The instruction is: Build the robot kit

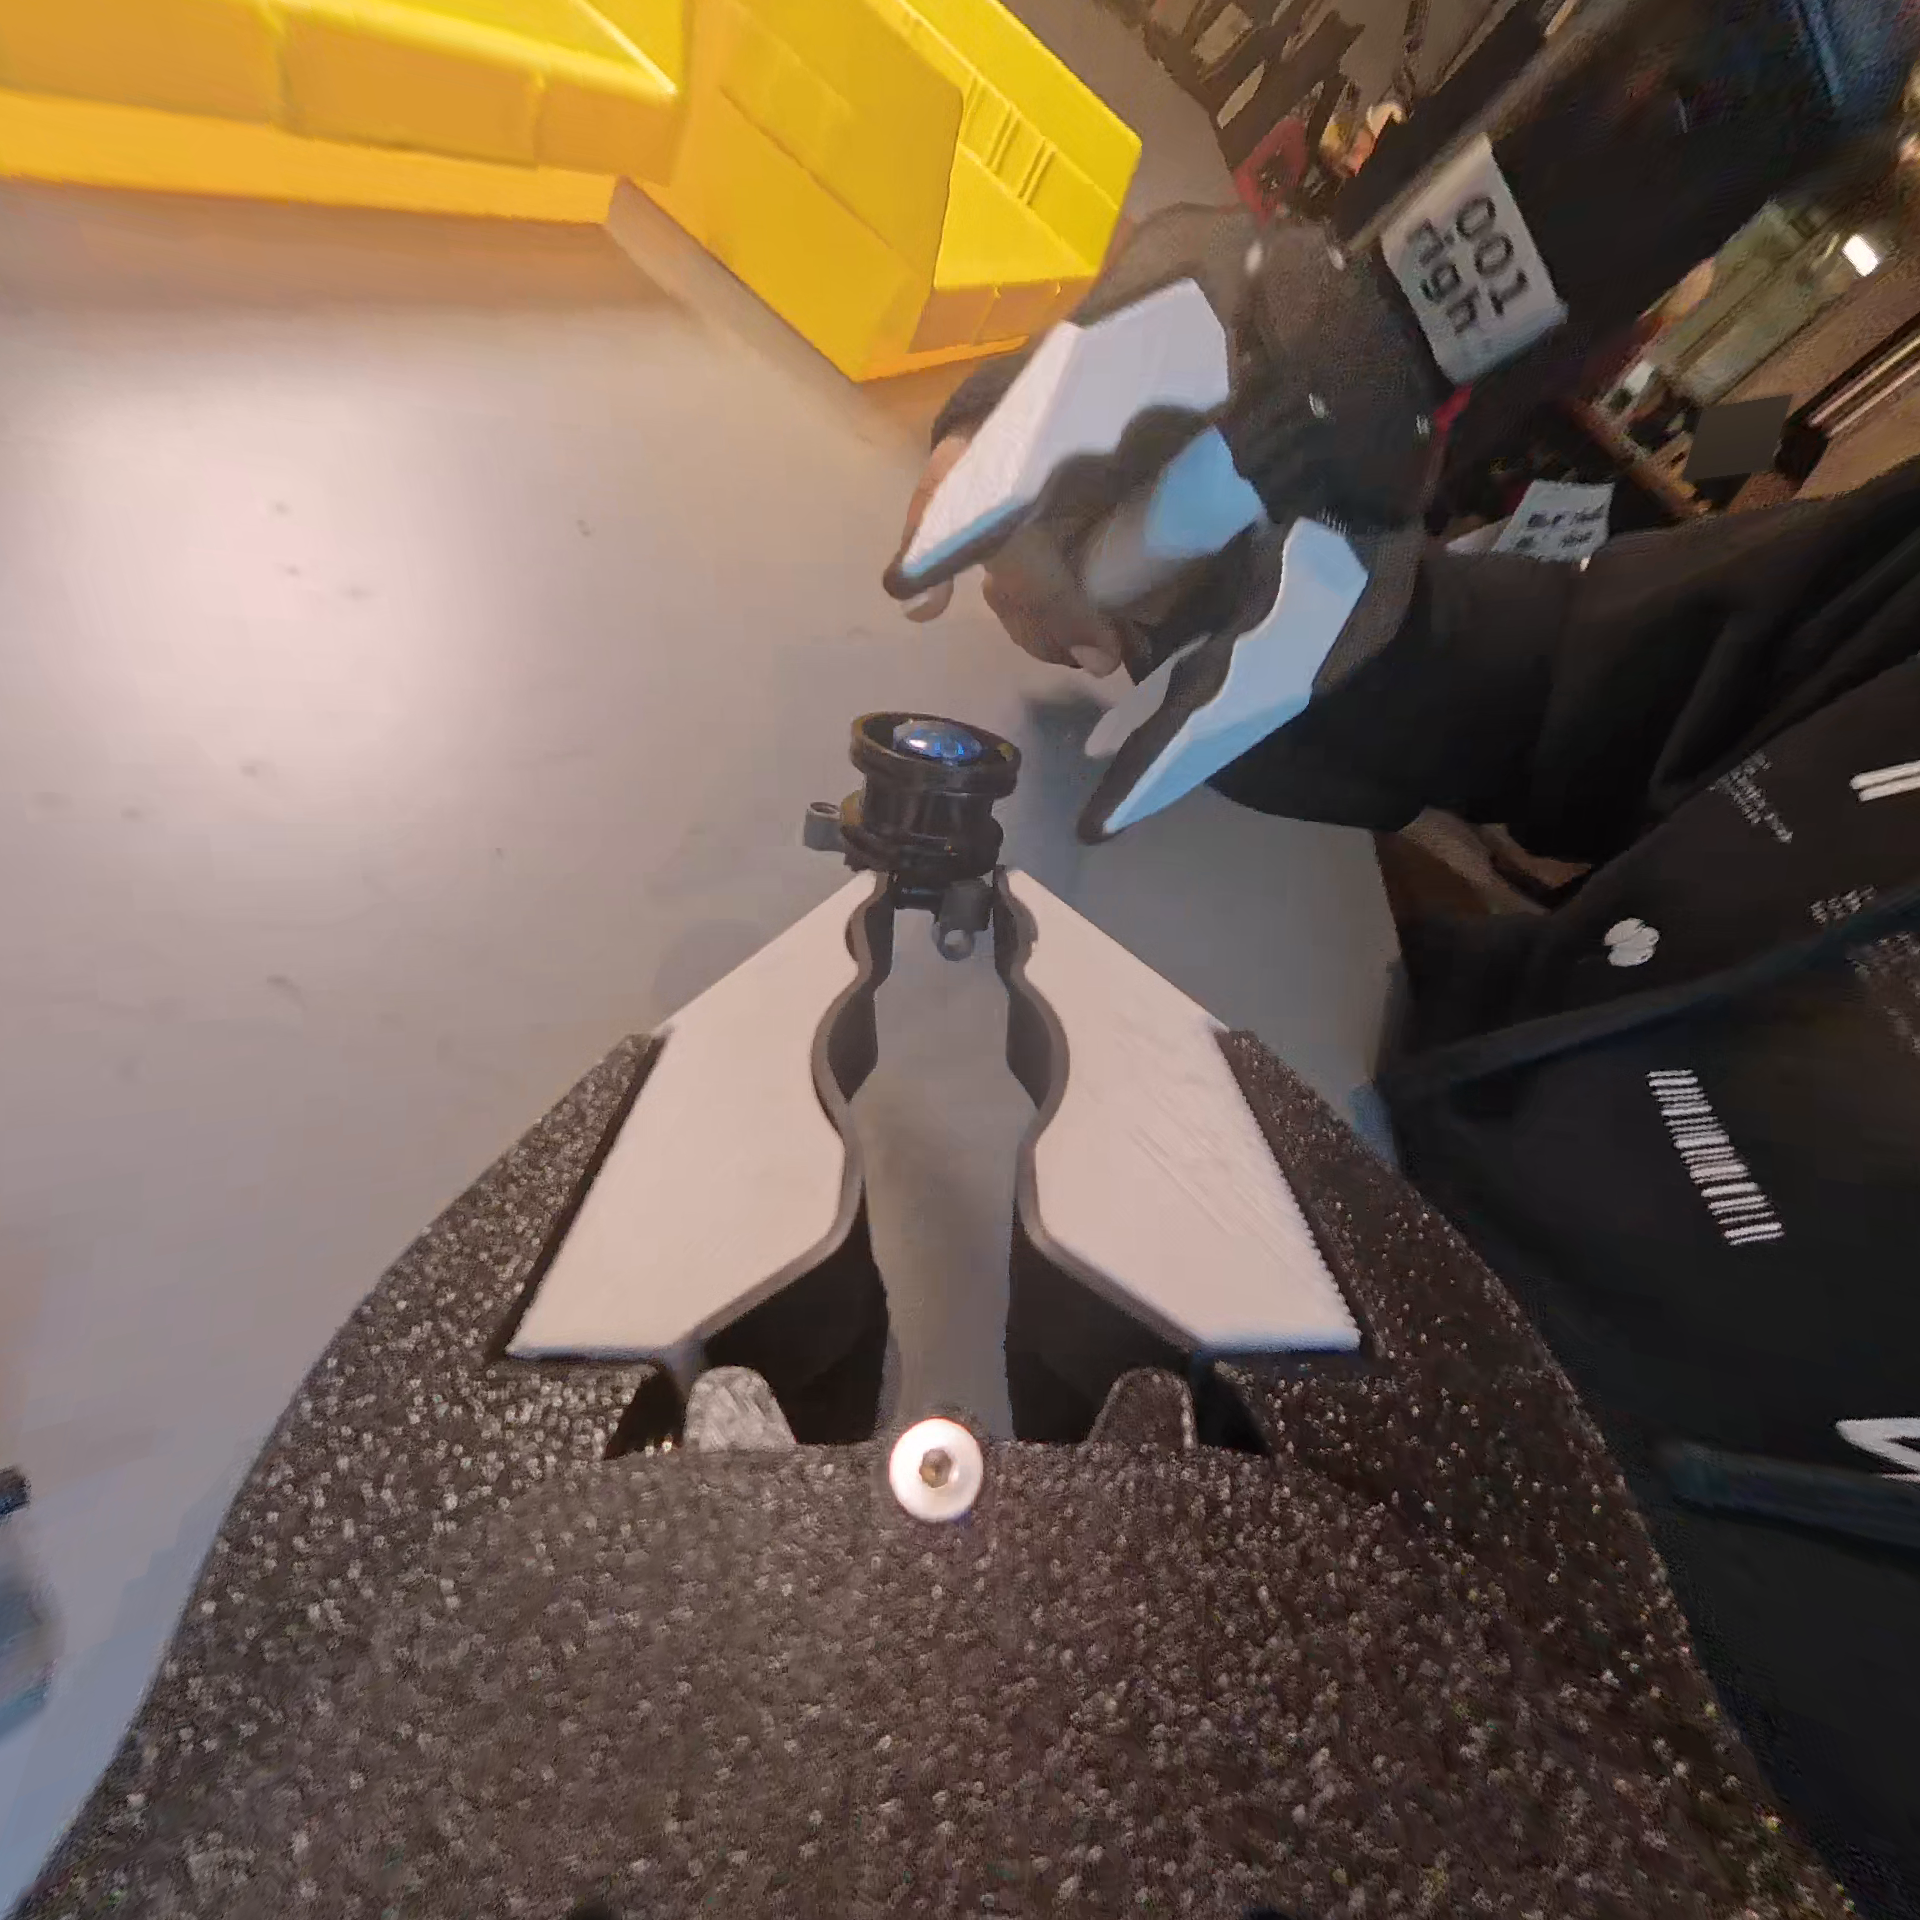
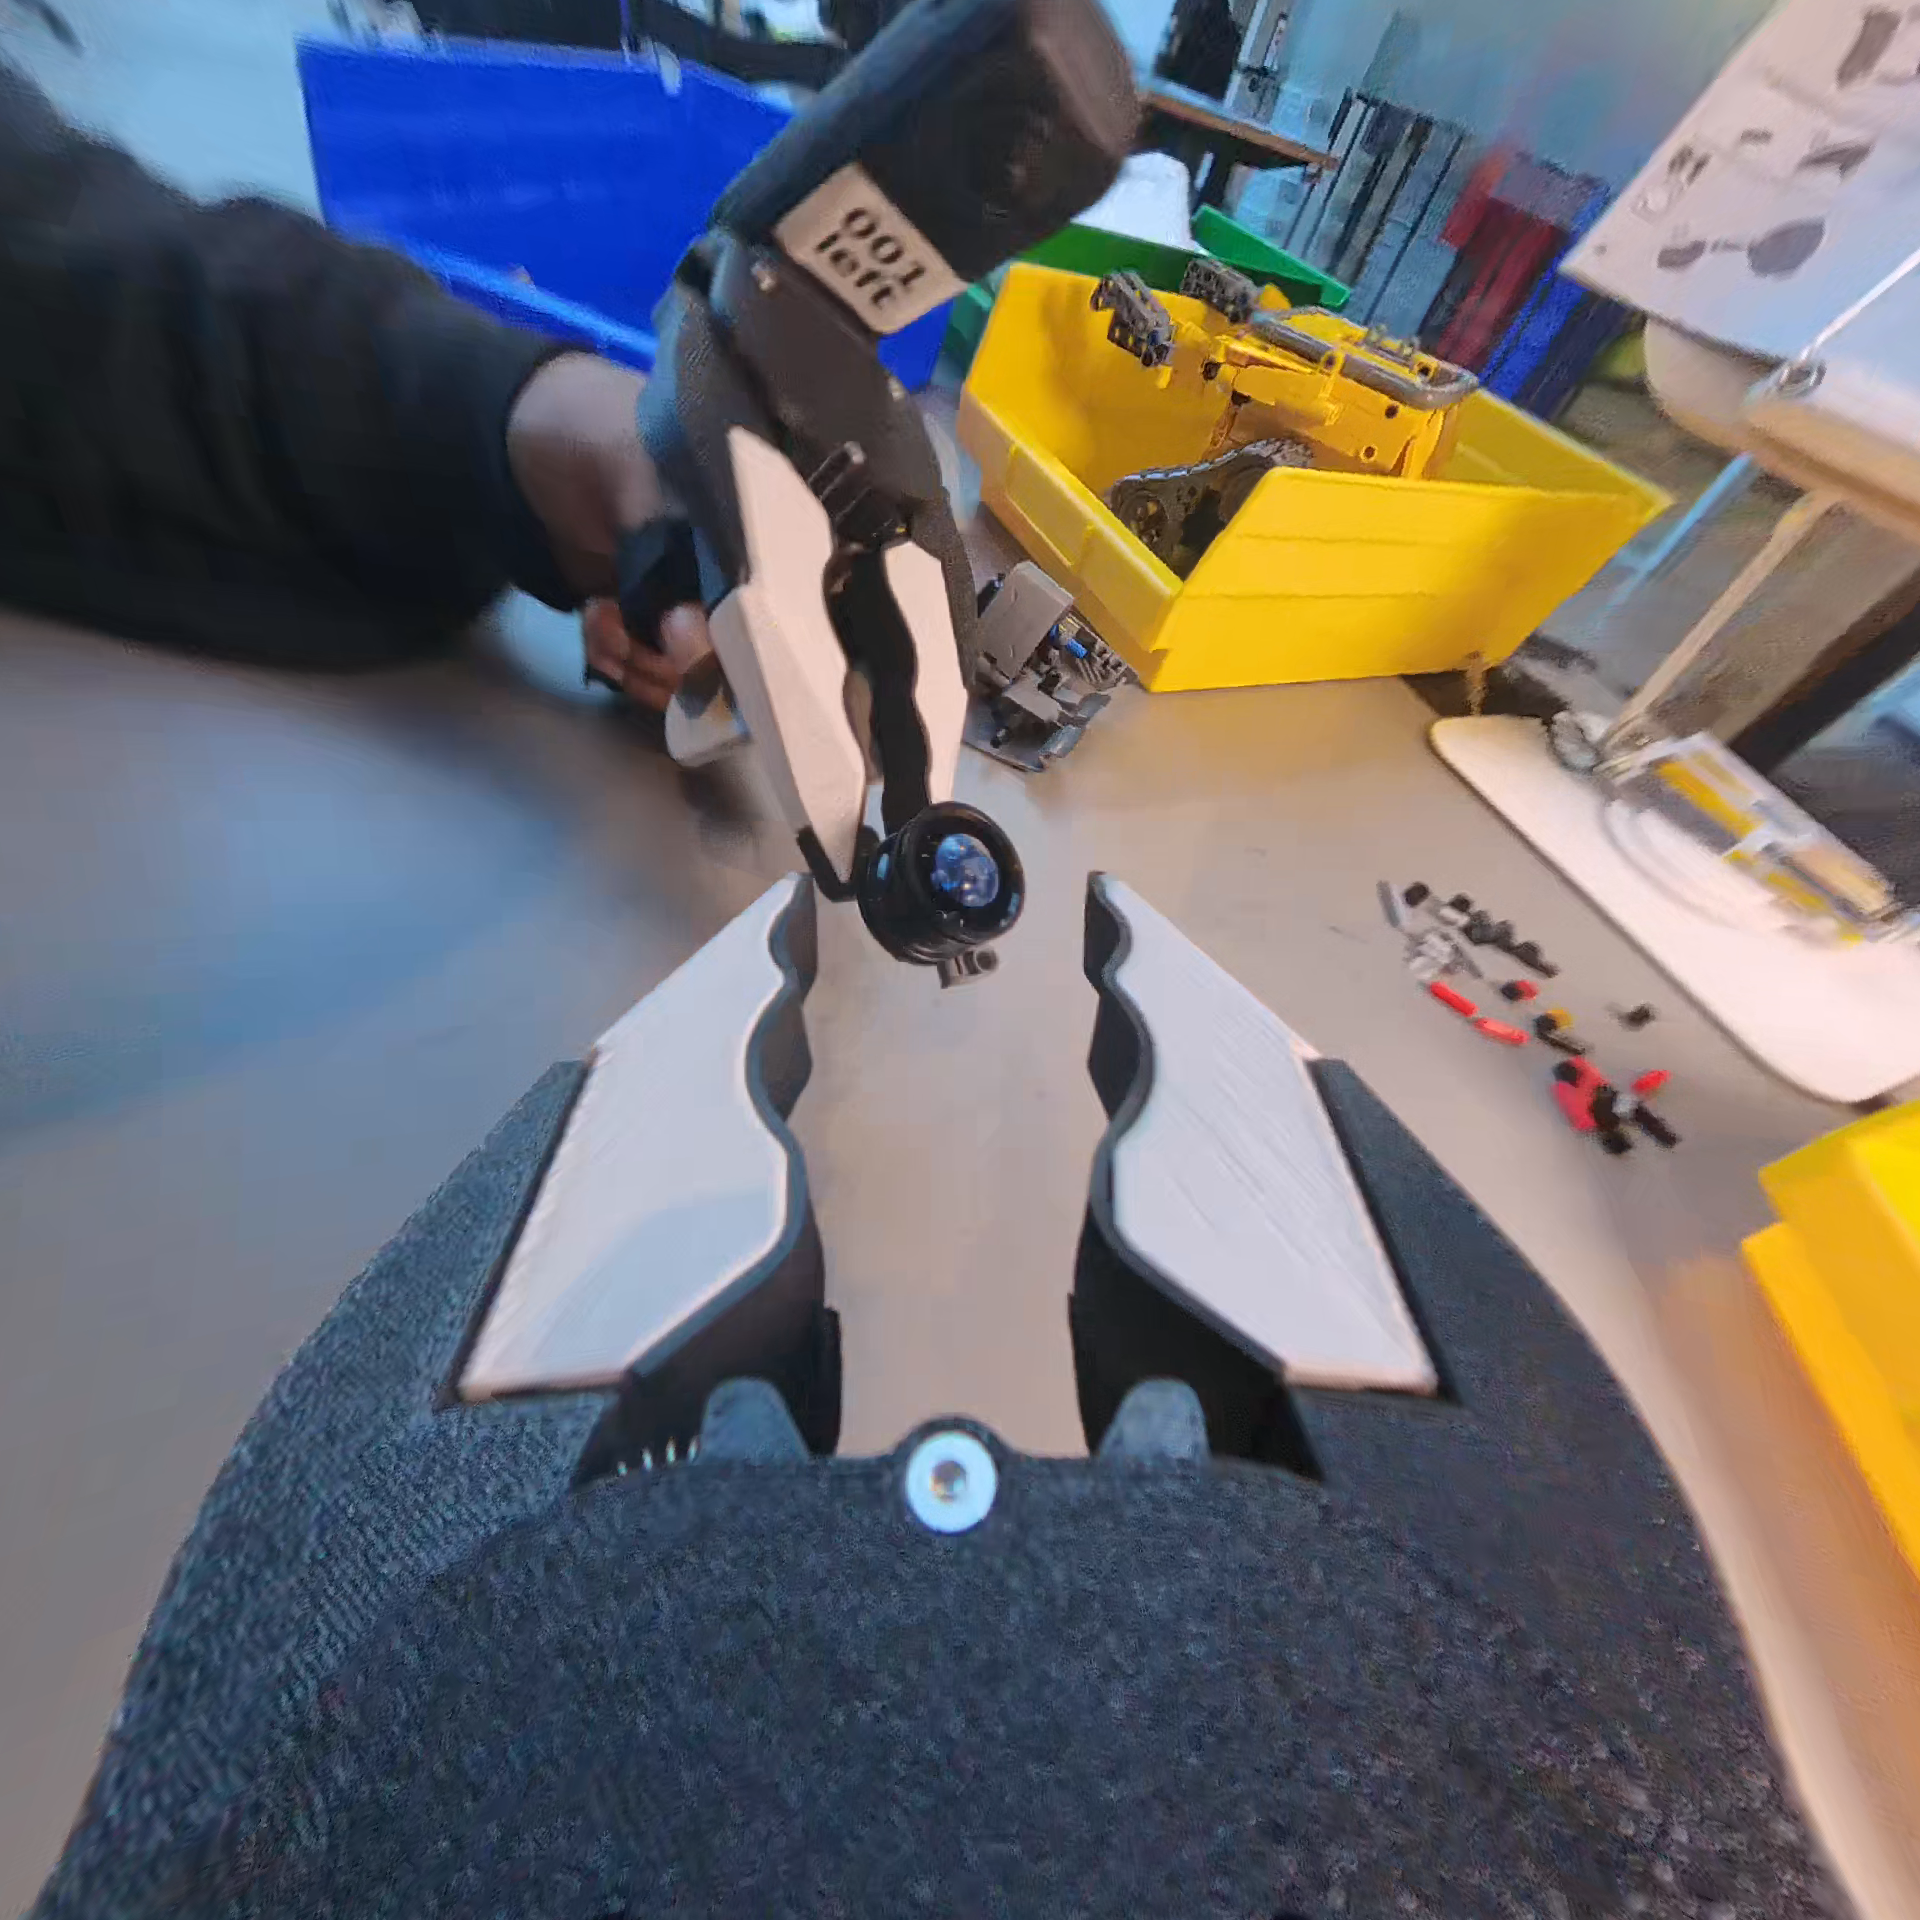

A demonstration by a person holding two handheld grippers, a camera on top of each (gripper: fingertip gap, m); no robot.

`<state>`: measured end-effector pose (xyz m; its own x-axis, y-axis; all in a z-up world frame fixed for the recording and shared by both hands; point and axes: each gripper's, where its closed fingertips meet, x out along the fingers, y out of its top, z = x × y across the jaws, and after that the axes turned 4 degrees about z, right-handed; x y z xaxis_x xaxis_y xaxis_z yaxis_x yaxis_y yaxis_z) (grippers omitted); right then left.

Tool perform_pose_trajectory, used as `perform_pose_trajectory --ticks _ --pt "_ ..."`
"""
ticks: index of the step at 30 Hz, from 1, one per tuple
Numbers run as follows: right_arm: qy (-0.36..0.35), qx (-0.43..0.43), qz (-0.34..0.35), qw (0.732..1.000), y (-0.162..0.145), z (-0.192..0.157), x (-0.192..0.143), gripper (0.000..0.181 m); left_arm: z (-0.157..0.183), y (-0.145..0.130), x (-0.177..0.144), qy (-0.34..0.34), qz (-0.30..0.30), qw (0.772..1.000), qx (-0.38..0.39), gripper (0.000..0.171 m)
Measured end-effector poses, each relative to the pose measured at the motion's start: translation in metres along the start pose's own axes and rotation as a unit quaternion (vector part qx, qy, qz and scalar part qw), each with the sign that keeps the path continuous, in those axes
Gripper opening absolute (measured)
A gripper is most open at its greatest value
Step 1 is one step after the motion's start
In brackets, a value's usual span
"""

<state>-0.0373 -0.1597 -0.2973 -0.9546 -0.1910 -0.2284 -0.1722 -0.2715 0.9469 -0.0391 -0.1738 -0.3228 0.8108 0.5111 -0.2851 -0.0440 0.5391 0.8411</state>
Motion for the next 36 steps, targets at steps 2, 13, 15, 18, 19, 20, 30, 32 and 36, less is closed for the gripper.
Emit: perform_pose_trajectory --ticks 2,13,15,18,19,20,30,32,36 --pt "0.027 0.056 0.008 0.998 0.002 -0.001 -0.004 0.055 0.005 0.003 0.0 0.008 0.001 0.998 0.07 0.018" --pt "0.085 0.111 0.017 0.99 0.003 -0.017 0.001 0.032 0.021 0.007 0.007 0.024 0.015 0.977 0.21 0.018" --pt "0.077 0.109 0.017 0.991 0.004 -0.014 0.0 0.032 0.017 0.012 0.005 0.041 0.024 0.976 0.213 0.02" --pt "0.052 0.095 0.003 0.994 -0.002 -0.006 0.0 0.032 0.009 0.019 -0.001 0.064 0.04 0.976 0.206 0.02" --pt "0.044 0.091 -0.003 0.995 -0.004 -0.003 0.0 0.032 0.007 0.021 -0.003 0.067 0.045 0.976 0.201 0.017" --pt "0.035 0.089 -0.009 0.995 -0.007 -0.001 0.0 0.033 0.004 0.021 -0.005 0.071 0.046 0.977 0.194 0.014" --pt "-0.035 0.026 -0.103 0.994 -0.04 0.031 0.007 0.033 -0.055 0.054 -0.08 0.279 0.06 0.932 0.224 0.02" --pt "-0.03 0.017 -0.104 0.994 -0.039 0.037 0.013 0.033 -0.076 0.06 -0.115 0.35 0.082 0.912 0.198 0.024" --pt "-0.003 -0.009 -0.124 0.992 -0.042 0.044 0.031 0.033 -0.11 0.034 -0.152 0.396 0.058 0.913 0.081 0.043"
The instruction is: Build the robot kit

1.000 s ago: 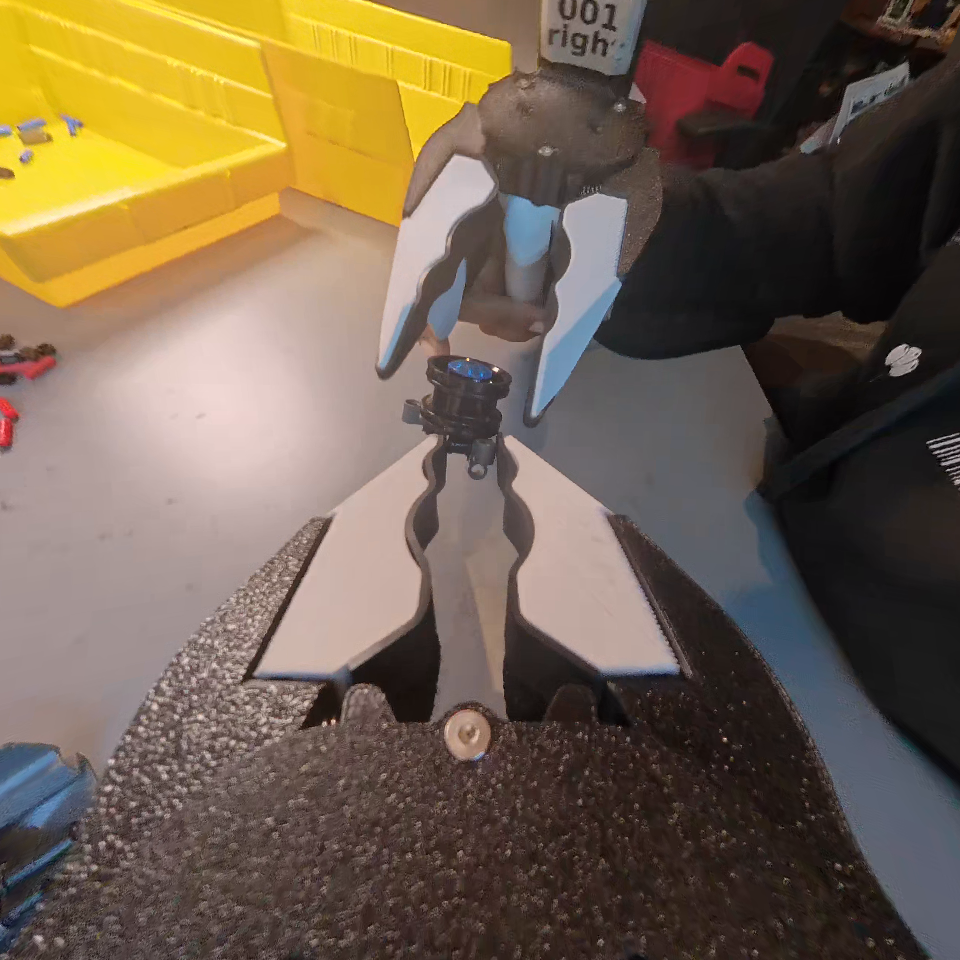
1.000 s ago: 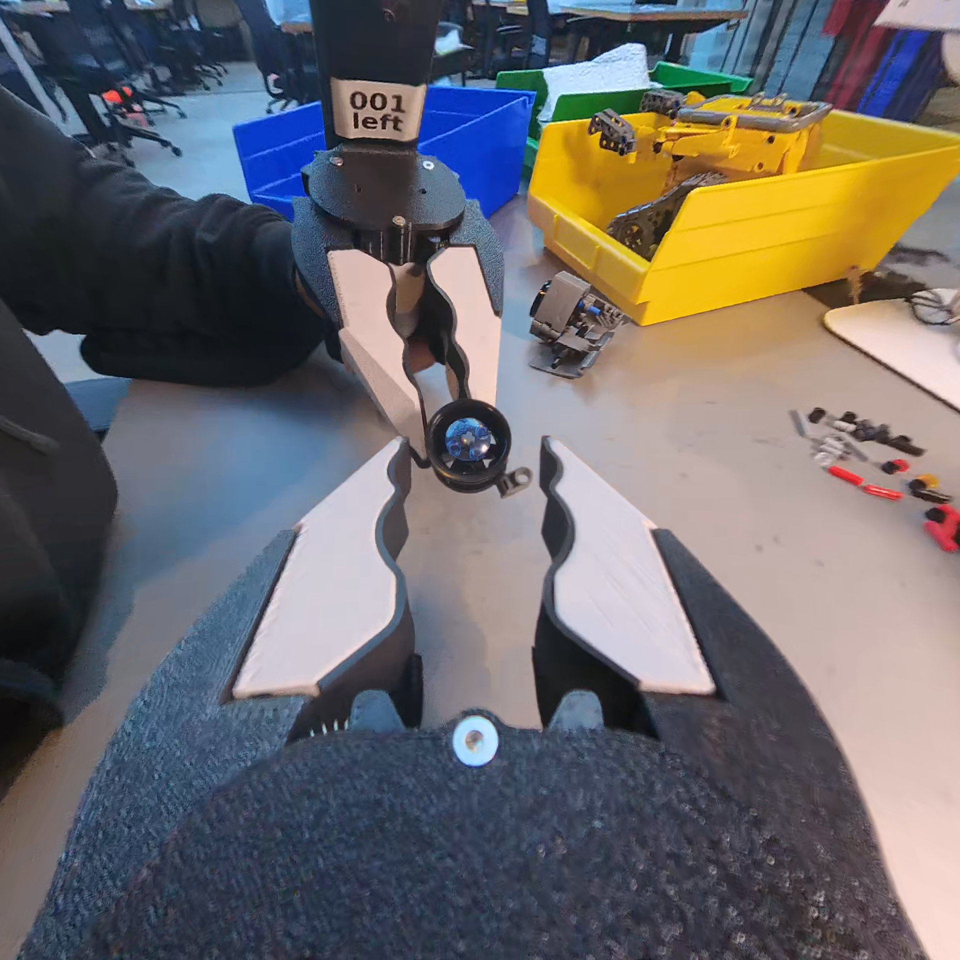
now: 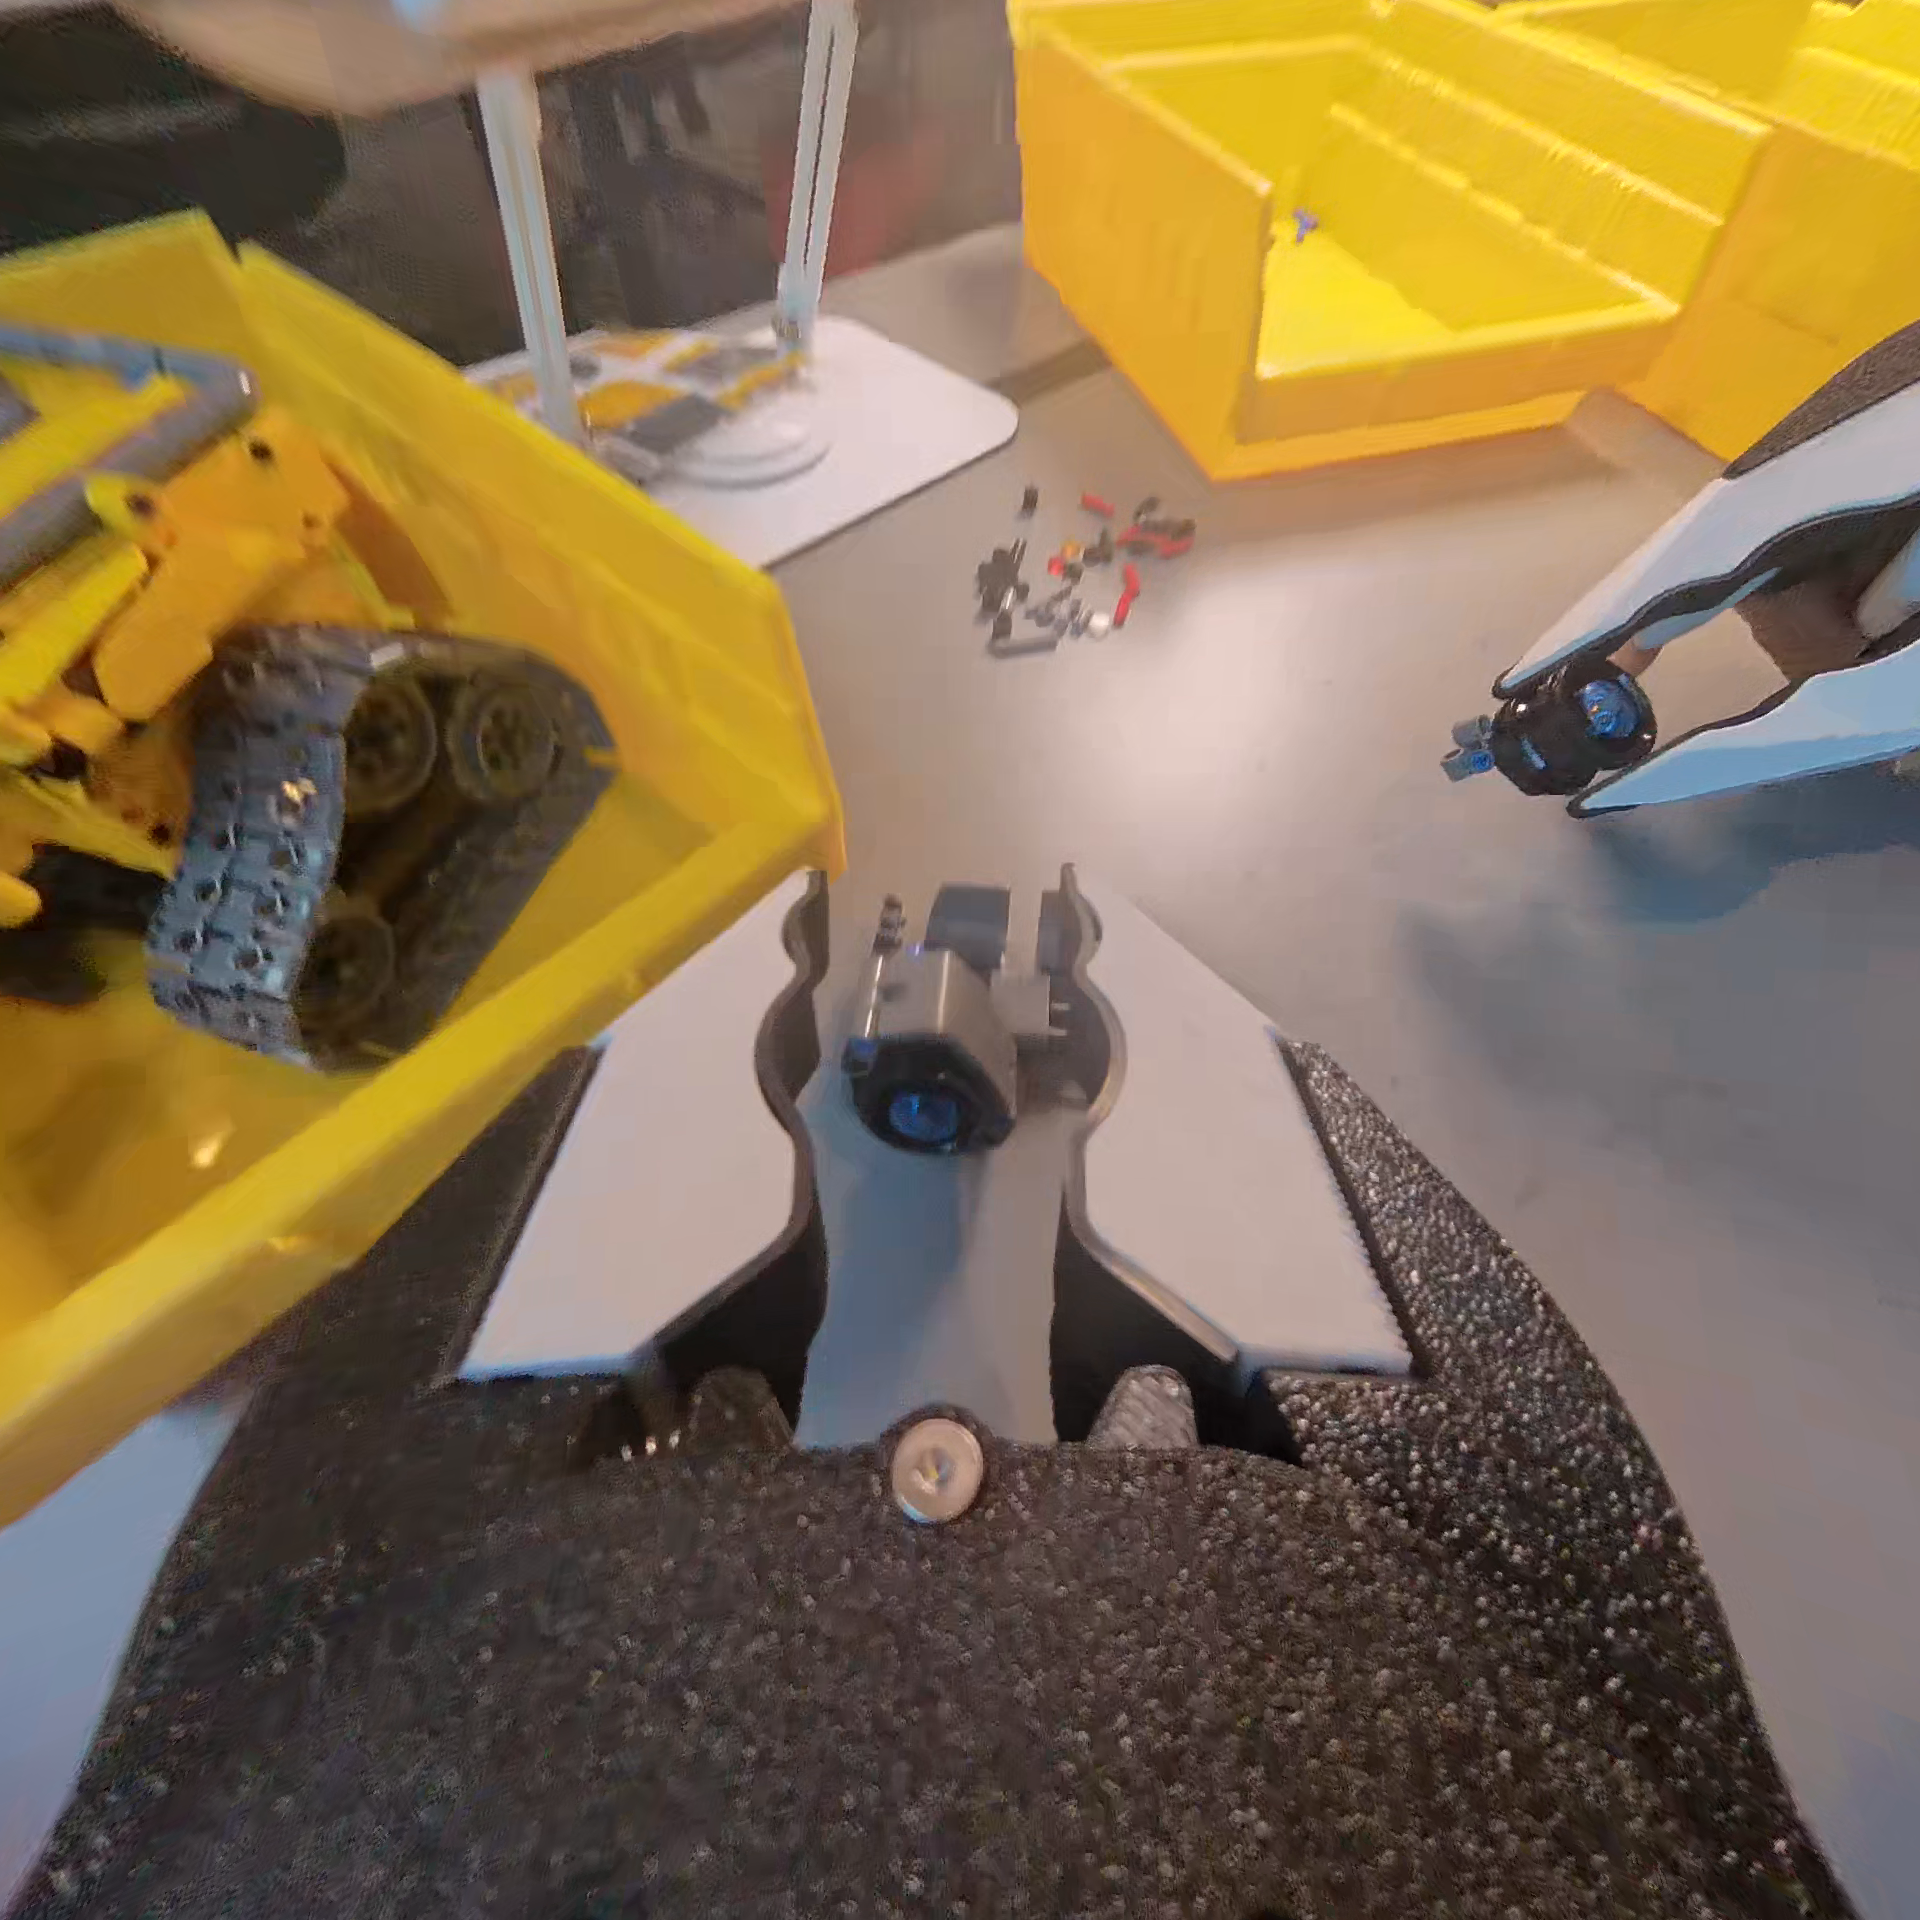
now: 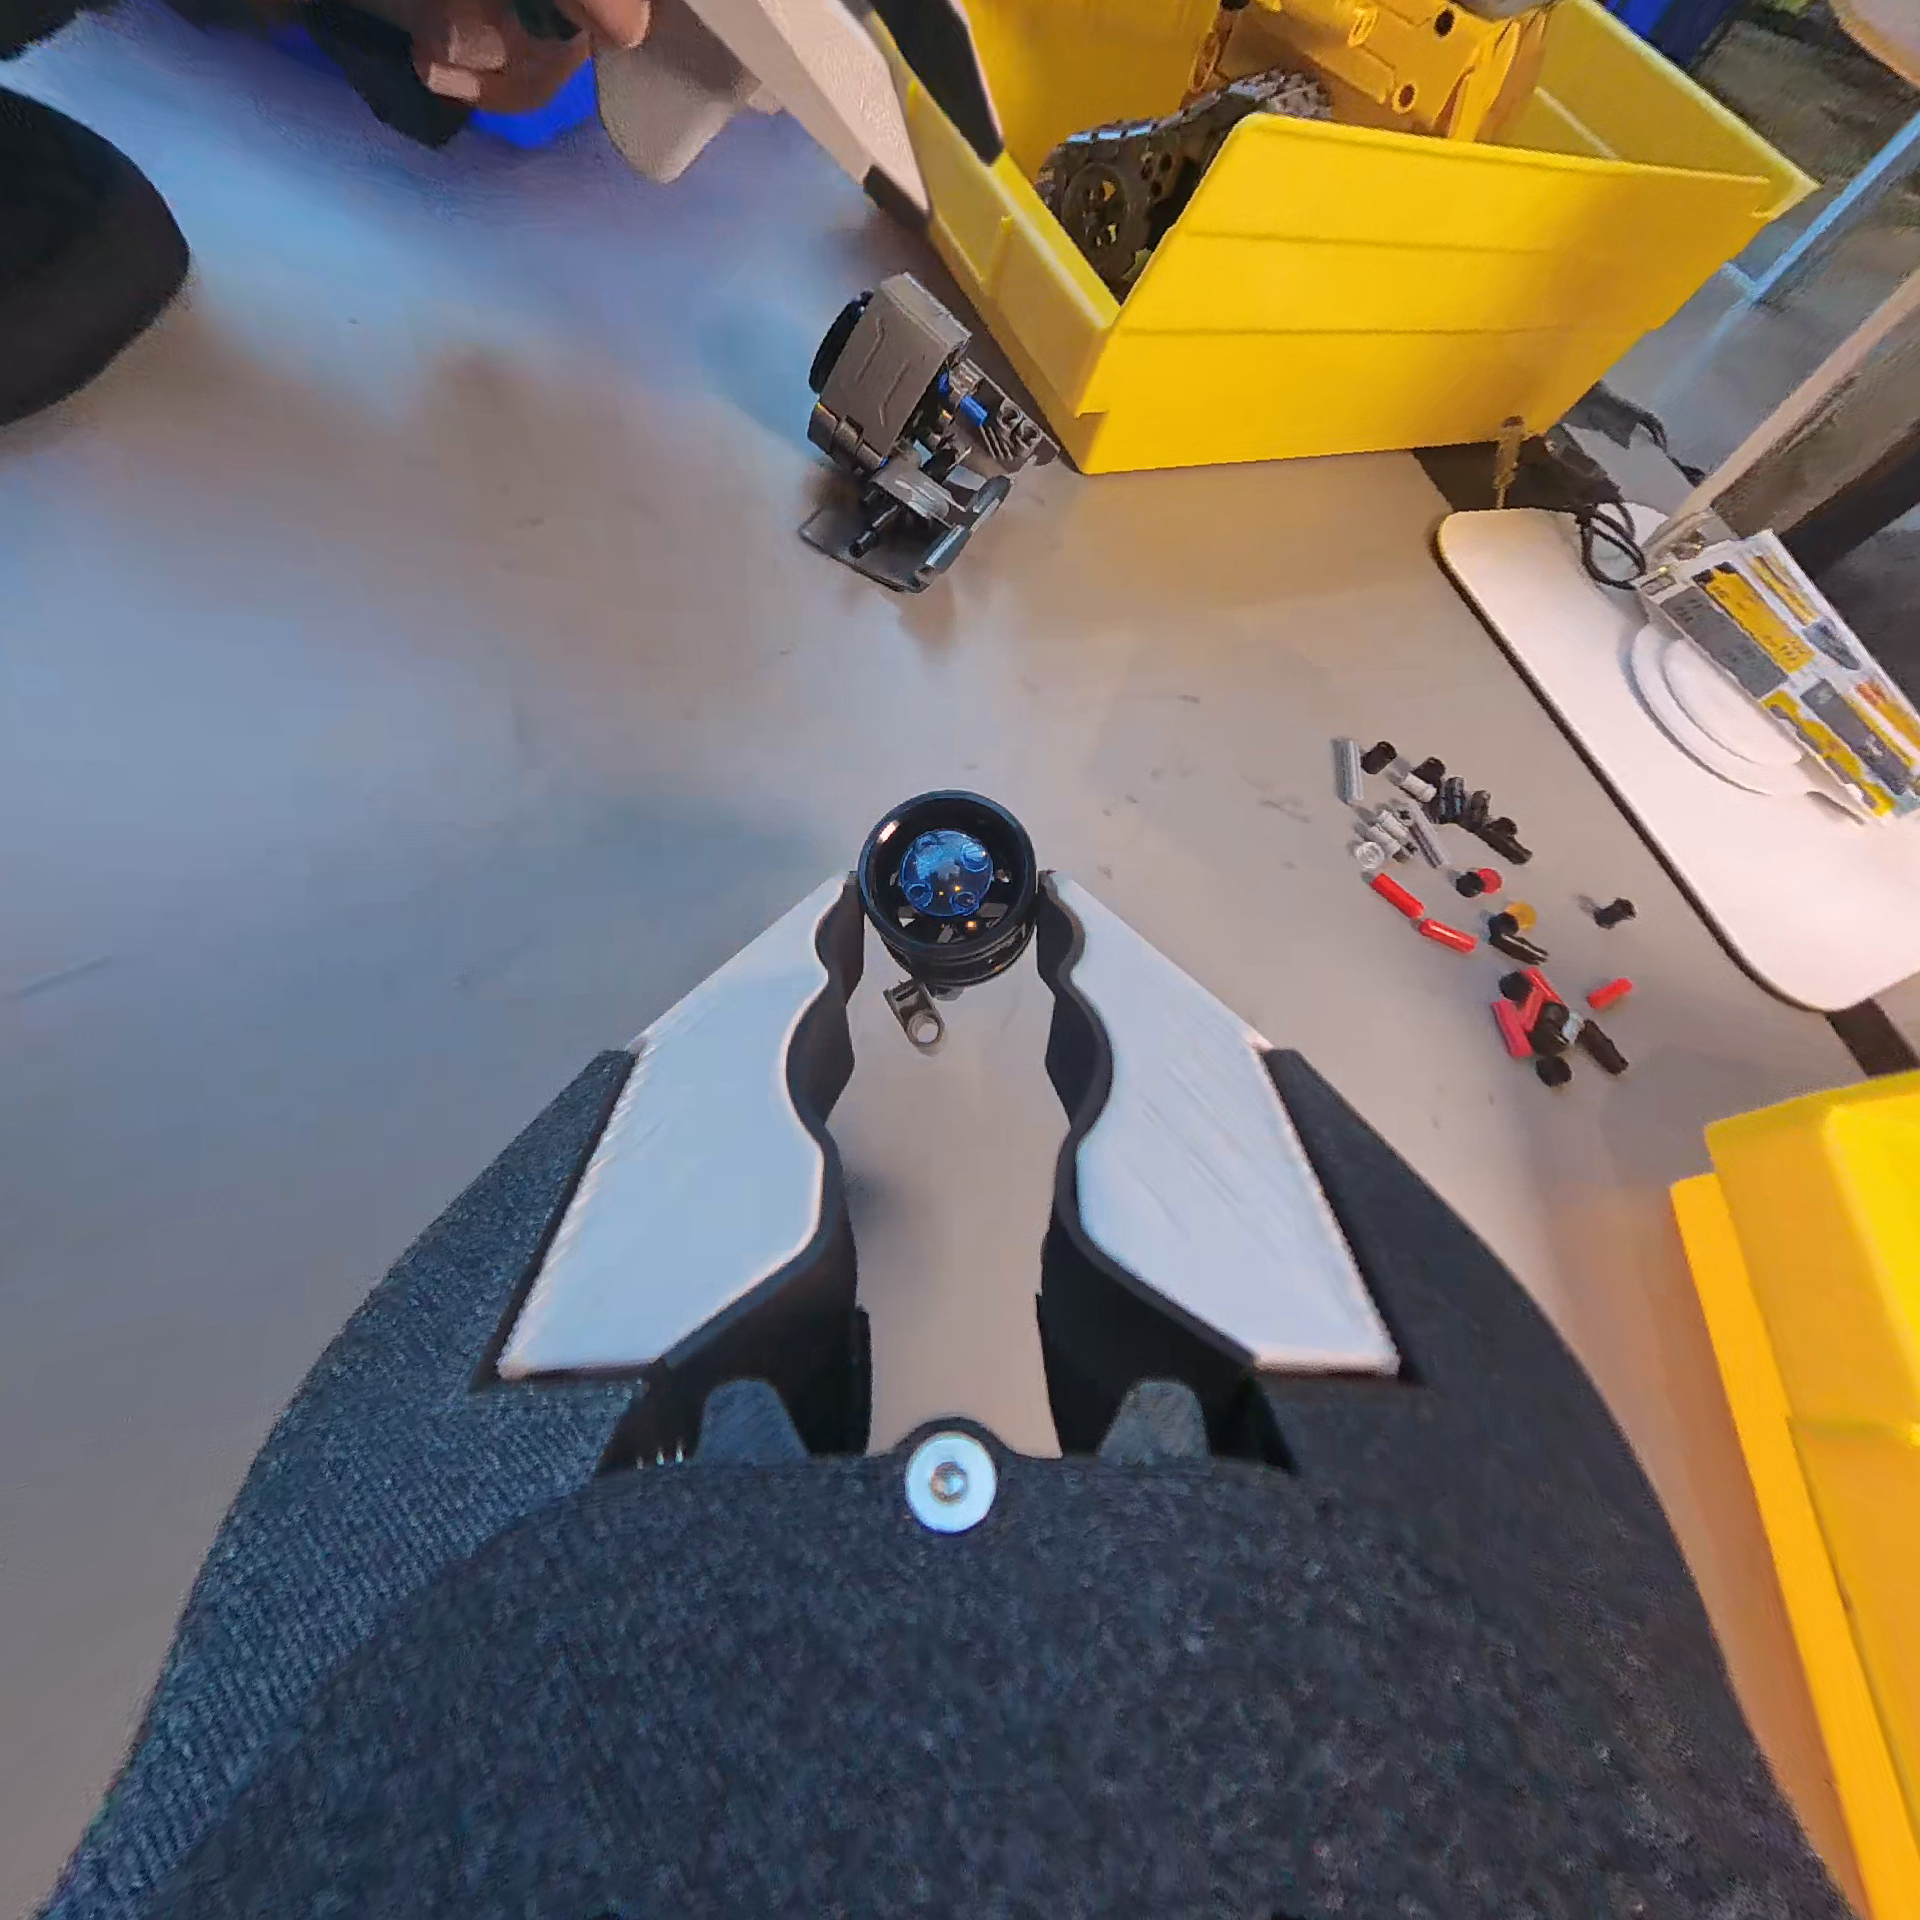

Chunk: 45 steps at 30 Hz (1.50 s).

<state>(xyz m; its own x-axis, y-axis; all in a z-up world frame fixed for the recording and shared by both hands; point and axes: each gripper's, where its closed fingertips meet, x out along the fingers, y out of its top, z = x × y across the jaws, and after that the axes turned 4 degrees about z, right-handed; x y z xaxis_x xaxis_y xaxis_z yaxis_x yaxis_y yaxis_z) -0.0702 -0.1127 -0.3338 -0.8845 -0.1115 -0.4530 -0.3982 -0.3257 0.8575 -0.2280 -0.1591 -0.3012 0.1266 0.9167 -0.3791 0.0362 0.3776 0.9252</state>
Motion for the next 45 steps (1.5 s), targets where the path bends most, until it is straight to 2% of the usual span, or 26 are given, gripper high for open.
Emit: perform_pose_trajectory --ticks 3,5,7,12,16,19,21,26,29,31,35,41,45 --pt "0.009 -0.017 -0.031 0.999 -0.009 -0.002 0.011 0.033 -0.003 -0.028 0.004 -0.008 -0.063 0.998 -0.029 0.051" --pt "0.009 -0.029 -0.046 0.998 -0.017 -0.005 0.013 0.033 -0.001 -0.045 0.008 -0.012 -0.107 0.994 -0.033 0.05" --pt "0.004 -0.044 -0.065 0.997 -0.025 -0.007 0.012 0.033 0.0 -0.05 0.012 -0.006 -0.114 0.993 -0.027 0.037" --pt "0.002 -0.044 -0.075 0.996 -0.034 -0.008 0.009 0.031 0.011 -0.046 0.018 0.015 -0.115 0.993 -0.021 0.037" --pt "0.01 -0.026 -0.057 0.998 -0.029 -0.007 0.002 0.041 0.022 -0.041 0.02 0.019 -0.109 0.994 -0.01 0.038" --pt "0.02 -0.007 -0.026 0.999 -0.019 -0.008 -0.008 0.051 0.024 -0.034 0.018 0.015 -0.09 0.996 0.002 0.046" --pt "0.012 0.007 0.008 1.0 -0.007 -0.003 -0.015 0.056 0.026 -0.02 0.016 0.012 -0.054 0.998 0.019 0.047" --pt "-0.04 0.055 0.117 0.991 0.026 0.021 -0.034 0.063 0.048 0.013 0.011 -0.014 0.043 0.998 0.052 0.052" --pt "-0.076 0.077 0.153 0.982 0.033 0.036 -0.044 0.064 0.061 0.024 0.008 -0.029 0.085 0.994 0.055 0.055" --pt "-0.095 0.09 0.167 0.977 0.034 0.044 -0.048 0.065 0.068 0.027 0.009 -0.036 0.099 0.993 0.051 0.064" --pt "-0.127 0.098 0.188 0.969 0.035 0.055 -0.055 0.063 0.081 0.026 0.012 -0.056 0.105 0.991 0.061 0.066" --pt "-0.159 0.103 0.205 0.96 0.035 0.063 -0.06 0.056 0.079 0.032 0.01 -0.045 0.134 0.988 0.061 0.056" --pt "-0.167 0.115 0.215 0.955 0.033 0.065 -0.06 0.054 0.066 0.033 0.007 -0.038 0.144 0.988 0.026 0.051"
